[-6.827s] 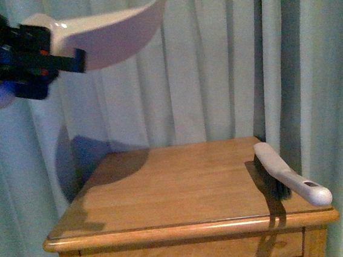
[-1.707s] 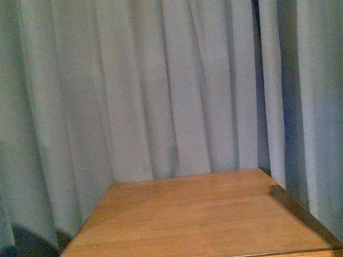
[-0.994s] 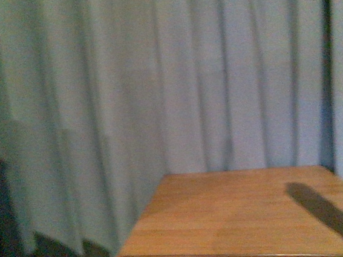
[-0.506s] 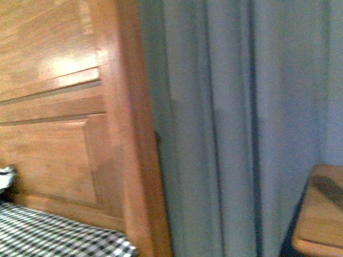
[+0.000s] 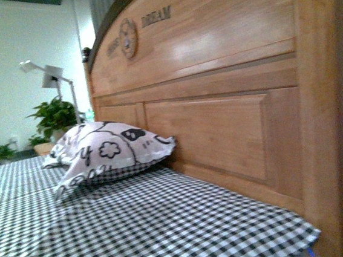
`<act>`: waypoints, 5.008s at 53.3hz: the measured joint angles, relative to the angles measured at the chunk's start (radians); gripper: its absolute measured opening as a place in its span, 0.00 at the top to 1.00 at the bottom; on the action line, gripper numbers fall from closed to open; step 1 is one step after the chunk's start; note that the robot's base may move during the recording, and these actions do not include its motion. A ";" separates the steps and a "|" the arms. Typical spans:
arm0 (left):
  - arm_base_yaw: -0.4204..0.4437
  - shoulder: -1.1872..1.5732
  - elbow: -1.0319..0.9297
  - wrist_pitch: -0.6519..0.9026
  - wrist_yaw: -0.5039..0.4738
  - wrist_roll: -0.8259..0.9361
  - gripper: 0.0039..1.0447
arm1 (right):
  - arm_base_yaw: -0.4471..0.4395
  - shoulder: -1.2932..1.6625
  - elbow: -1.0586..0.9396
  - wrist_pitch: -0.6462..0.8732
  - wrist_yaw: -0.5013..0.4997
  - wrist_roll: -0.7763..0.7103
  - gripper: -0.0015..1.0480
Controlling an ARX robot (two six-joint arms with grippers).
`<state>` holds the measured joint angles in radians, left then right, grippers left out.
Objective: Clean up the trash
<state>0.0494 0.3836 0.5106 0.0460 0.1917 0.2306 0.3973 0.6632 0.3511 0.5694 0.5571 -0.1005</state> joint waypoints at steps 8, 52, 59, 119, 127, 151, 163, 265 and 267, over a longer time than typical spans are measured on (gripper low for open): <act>-0.001 0.001 -0.001 0.000 0.001 0.000 0.74 | -0.001 0.000 0.000 0.000 -0.001 -0.001 0.81; 0.079 0.266 0.172 -0.357 -0.011 -0.108 0.74 | 0.000 0.002 -0.001 0.000 0.000 -0.003 0.82; 0.132 0.402 0.194 -0.334 0.130 0.040 0.74 | 0.000 0.002 -0.001 -0.001 0.002 -0.003 0.82; 0.217 1.001 0.312 -0.332 0.322 0.847 0.74 | 0.000 0.002 -0.001 -0.001 0.000 -0.003 0.82; 0.201 1.039 0.331 -0.320 0.323 0.850 0.74 | 0.000 0.002 -0.001 -0.001 0.000 -0.003 0.82; 0.181 1.074 0.332 -0.426 0.331 0.855 0.74 | 0.000 0.002 -0.001 -0.001 0.000 -0.003 0.82; 0.181 1.079 0.333 -0.425 0.328 0.855 0.74 | 0.000 0.002 -0.001 -0.001 0.000 -0.003 0.82; 0.181 1.081 0.335 -0.425 0.328 0.856 0.74 | 0.209 1.371 1.181 -1.077 -0.728 -0.023 0.82; 0.181 1.081 0.335 -0.425 0.328 0.856 0.74 | 0.208 1.352 1.182 -1.099 -0.792 -0.029 0.82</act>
<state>0.2306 1.4647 0.8452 -0.3790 0.5194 1.0870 0.6052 2.0151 1.5330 -0.5297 -0.2352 -0.1291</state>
